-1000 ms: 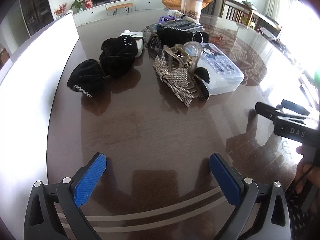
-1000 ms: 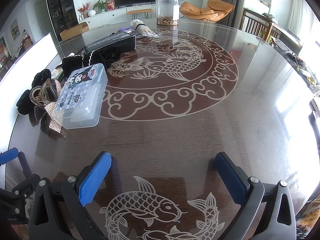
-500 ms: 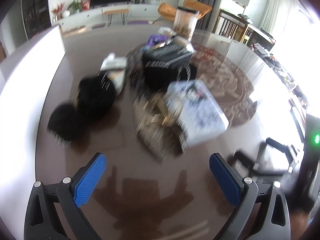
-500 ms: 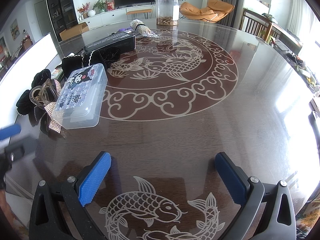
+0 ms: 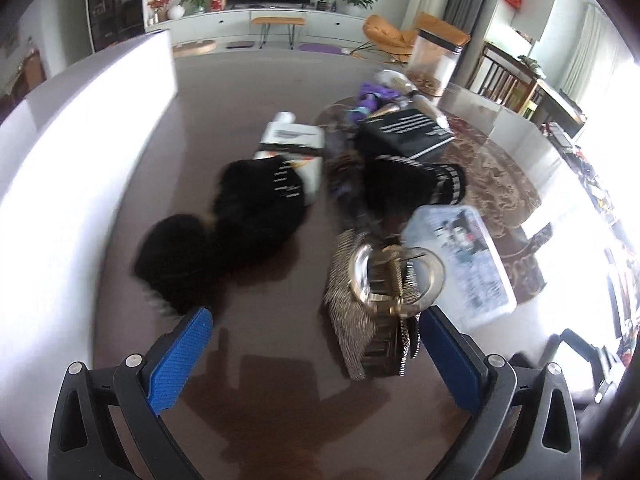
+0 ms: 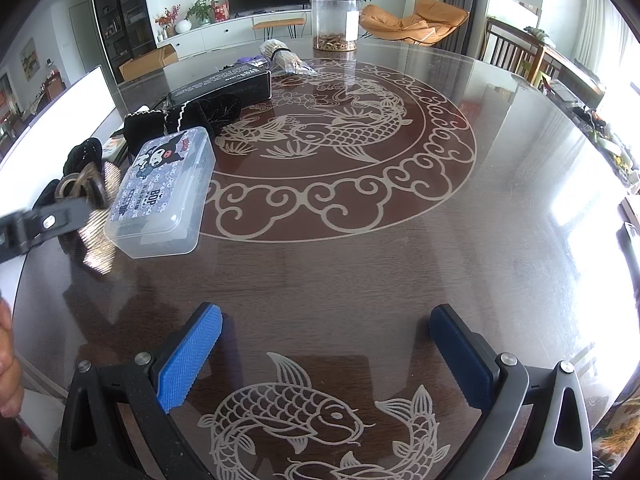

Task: Organize objects
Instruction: 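Reach the left gripper to the gold rhinestone hair clip and close on it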

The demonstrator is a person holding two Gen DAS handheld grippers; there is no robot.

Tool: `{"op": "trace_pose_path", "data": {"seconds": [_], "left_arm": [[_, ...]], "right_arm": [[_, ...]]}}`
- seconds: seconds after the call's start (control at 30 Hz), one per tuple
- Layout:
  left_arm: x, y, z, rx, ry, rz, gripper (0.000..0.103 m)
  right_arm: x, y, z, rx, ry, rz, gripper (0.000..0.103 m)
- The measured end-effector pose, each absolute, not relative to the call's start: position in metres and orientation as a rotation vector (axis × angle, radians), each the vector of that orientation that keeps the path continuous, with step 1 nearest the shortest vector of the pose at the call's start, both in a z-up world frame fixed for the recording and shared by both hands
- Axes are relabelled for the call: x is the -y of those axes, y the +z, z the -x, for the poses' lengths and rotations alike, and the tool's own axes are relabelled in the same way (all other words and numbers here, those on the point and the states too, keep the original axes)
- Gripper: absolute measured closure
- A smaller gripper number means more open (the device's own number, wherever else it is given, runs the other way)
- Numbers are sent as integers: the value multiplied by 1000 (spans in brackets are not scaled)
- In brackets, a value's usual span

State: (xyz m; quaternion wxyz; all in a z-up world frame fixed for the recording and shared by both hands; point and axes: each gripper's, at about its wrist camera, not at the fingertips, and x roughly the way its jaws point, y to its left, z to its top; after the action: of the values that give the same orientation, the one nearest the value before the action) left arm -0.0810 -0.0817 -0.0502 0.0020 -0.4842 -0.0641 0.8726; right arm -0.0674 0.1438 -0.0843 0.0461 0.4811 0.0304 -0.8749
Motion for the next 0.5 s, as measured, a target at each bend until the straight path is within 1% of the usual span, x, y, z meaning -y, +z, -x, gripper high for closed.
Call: {"op": "trace_pose_path", "data": {"seconds": [0.17, 0.3, 0.5], "left_arm": [[87, -47, 71, 152, 2714, 1495, 0], [65, -50, 79, 46, 2652, 1452, 0], [37, -62, 100, -56, 2589, 1446, 0]], "right_arm": [[-144, -83, 67, -95, -2672, -1468, 0], [-145, -83, 67, -95, -2672, -1468, 0], [-144, -83, 66, -96, -2672, -1468, 0]]}}
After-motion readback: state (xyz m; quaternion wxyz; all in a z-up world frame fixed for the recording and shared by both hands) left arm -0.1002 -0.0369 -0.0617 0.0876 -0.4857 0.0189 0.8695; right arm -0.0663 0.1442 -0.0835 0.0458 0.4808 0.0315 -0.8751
